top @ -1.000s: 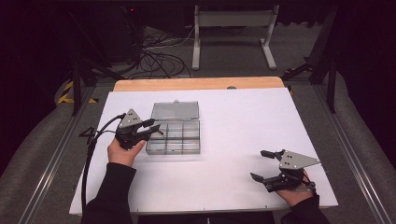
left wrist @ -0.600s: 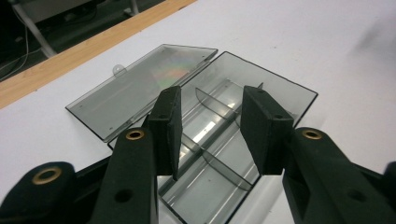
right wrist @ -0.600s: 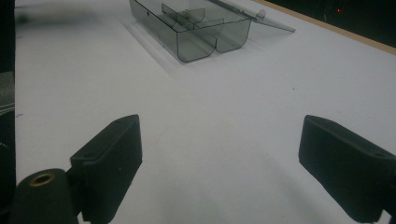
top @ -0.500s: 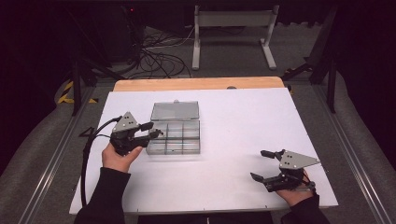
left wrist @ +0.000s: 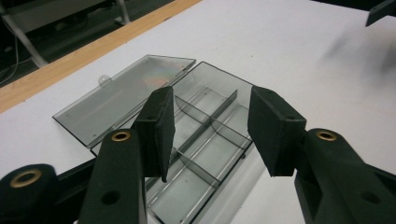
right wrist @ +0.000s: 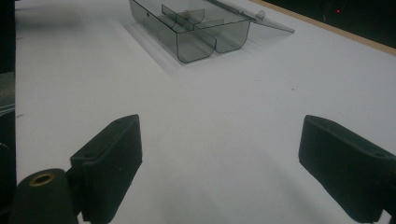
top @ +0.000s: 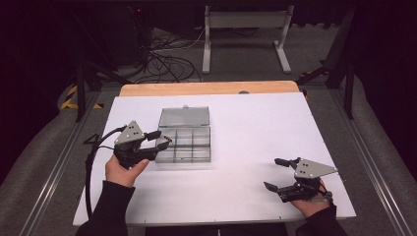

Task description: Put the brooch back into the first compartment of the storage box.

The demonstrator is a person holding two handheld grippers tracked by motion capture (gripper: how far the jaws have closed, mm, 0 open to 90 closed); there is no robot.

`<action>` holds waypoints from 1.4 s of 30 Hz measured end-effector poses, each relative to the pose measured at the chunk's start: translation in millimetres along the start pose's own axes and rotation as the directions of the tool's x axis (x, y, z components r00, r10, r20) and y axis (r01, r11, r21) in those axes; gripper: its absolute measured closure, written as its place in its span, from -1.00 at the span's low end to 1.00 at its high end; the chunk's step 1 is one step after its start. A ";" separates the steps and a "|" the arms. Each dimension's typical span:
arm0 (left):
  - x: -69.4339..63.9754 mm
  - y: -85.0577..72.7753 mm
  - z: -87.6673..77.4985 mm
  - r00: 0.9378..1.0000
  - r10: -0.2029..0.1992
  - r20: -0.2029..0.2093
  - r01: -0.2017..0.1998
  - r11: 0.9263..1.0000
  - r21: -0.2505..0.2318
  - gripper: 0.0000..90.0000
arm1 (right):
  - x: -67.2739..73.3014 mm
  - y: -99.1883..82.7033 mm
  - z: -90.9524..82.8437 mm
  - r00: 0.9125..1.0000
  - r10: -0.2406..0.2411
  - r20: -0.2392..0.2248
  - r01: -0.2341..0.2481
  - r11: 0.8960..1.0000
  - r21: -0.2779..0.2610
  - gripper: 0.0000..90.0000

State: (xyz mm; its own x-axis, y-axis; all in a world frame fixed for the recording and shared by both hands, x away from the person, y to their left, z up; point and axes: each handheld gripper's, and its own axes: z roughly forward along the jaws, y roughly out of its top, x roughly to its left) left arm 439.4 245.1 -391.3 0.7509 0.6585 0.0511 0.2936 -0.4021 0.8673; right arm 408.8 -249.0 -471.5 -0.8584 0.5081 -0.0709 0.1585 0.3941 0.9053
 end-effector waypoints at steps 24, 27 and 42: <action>-33.0 -22.4 -27.9 0.998 0.040 0.047 -0.035 0.994 -0.103 -0.20 | 0.2 0.1 0.1 1.000 0.001 -0.004 -0.001 1.000 0.000 -0.69; -33.6 -29.5 -30.1 0.998 0.035 0.048 -0.029 0.993 -0.112 -0.21 | -0.1 0.0 0.3 1.000 0.004 -0.005 -0.004 1.000 -0.002 -0.69; -44.4 -62.5 -27.2 0.998 0.018 0.054 -0.011 0.991 -0.132 -0.37 | 0.2 0.0 0.2 1.000 0.004 -0.009 -0.004 1.000 -0.003 -0.69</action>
State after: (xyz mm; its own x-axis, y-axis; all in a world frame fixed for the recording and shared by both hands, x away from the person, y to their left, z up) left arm 371.6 258.2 -434.3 0.7868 0.6159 0.0401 0.2049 -0.3220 0.9243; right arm 408.7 -248.7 -471.6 -0.8623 0.5025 -0.0634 0.1605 0.3899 0.9068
